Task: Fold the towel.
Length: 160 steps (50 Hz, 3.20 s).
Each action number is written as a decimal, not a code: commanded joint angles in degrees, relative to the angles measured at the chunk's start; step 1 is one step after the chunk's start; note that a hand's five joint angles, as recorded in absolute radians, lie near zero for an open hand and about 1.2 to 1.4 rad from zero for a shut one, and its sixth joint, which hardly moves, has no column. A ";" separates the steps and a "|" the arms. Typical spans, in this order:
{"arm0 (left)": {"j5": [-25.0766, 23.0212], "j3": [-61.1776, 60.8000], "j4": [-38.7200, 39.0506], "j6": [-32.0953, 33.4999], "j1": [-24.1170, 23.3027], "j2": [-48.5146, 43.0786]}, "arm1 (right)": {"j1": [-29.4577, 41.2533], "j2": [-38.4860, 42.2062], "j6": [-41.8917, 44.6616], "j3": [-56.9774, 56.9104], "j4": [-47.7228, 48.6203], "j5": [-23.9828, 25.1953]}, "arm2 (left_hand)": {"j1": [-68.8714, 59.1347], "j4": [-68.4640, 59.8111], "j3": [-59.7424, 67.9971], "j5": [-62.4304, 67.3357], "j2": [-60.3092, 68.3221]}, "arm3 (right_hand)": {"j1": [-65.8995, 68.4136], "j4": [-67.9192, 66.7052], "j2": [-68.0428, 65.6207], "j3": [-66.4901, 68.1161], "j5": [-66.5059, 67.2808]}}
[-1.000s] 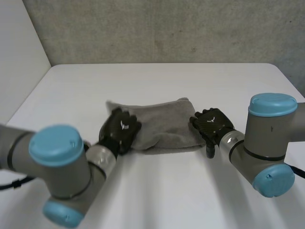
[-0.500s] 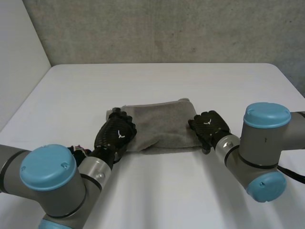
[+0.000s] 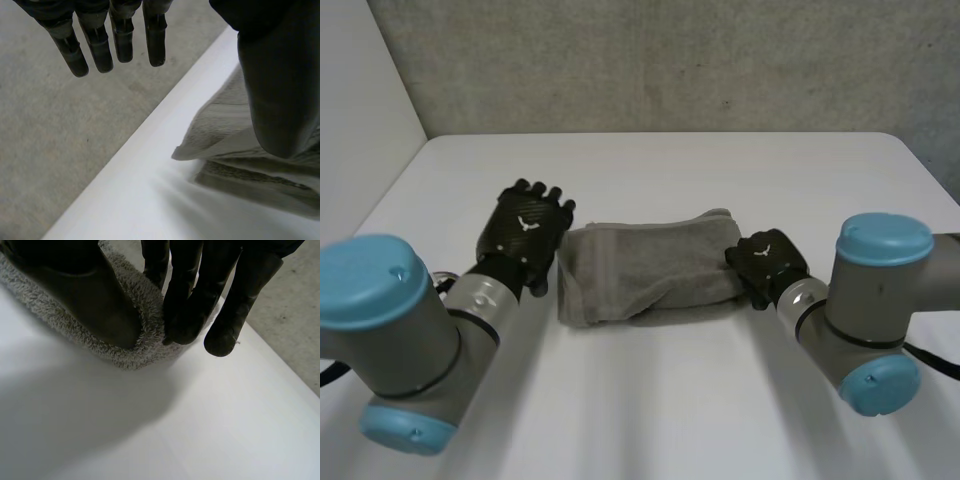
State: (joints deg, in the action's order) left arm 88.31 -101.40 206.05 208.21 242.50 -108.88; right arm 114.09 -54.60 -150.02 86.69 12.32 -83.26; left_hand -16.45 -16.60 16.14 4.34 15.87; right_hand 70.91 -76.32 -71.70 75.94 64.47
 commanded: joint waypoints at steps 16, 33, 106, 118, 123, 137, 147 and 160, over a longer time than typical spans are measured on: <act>-3.23 9.12 -11.63 -21.00 6.22 2.18 | 19.06 4.41 7.28 -27.54 -15.66 1.96 | 4.38 4.54 -4.07 -2.28 -3.80 | 9.09 -3.68 -8.30 4.06 5.53; -3.40 7.18 -11.55 -21.62 8.95 2.80 | 26.88 12.95 10.28 -33.52 -17.60 0.90 | 4.89 5.04 -4.58 -2.78 -4.31 | -50.68 56.09 51.47 -55.71 -54.24; -3.49 13.51 -18.84 -25.40 3.33 -11.63 | 11.06 17.43 -30.16 -41.69 -27.88 5.73 | 3.20 3.36 -2.89 -1.10 -2.62 | -60.91 66.32 61.70 -65.94 -64.47; -2.88 17.11 -19.55 -25.93 2.80 -1.60 | 10.27 6.00 -28.75 -37.56 -27.79 4.07 | 5.06 5.21 -4.74 -2.95 -4.47 | -60.91 66.32 61.70 -65.94 -64.47; -2.70 18.70 -20.51 -26.01 3.24 3.85 | 8.34 -1.12 -28.05 -34.22 -27.27 -1.38 | 5.39 5.55 -5.08 -3.29 -4.81 | -60.91 66.32 61.70 -65.94 -64.47; 6.26 27.22 -31.85 -30.94 4.91 6.84 | 4.91 -11.85 -23.57 -27.89 -27.44 -15.44 | 5.22 5.38 -4.91 -3.12 -4.64 | -60.91 66.32 61.70 -65.94 -64.47; 6.62 28.98 -34.40 -32.43 4.82 6.66 | 2.80 -12.29 -23.66 -26.75 -27.71 -15.36 | 5.22 5.38 -4.91 -3.12 -4.64 | -60.91 66.32 61.70 -65.94 -64.47; 6.62 28.19 -34.49 -32.52 4.73 6.57 | 2.98 -12.90 -23.65 -26.22 -27.70 -15.62 | 5.22 5.38 -4.91 -3.12 -4.64 | -60.91 66.32 61.70 -65.94 -64.47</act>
State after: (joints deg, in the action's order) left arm 94.93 -72.78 171.60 175.66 247.22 -102.28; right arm 116.99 -67.30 -173.63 60.32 -15.39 -98.69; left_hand -14.47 -15.50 14.53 3.18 14.42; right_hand 11.91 -14.04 -13.52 13.48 3.27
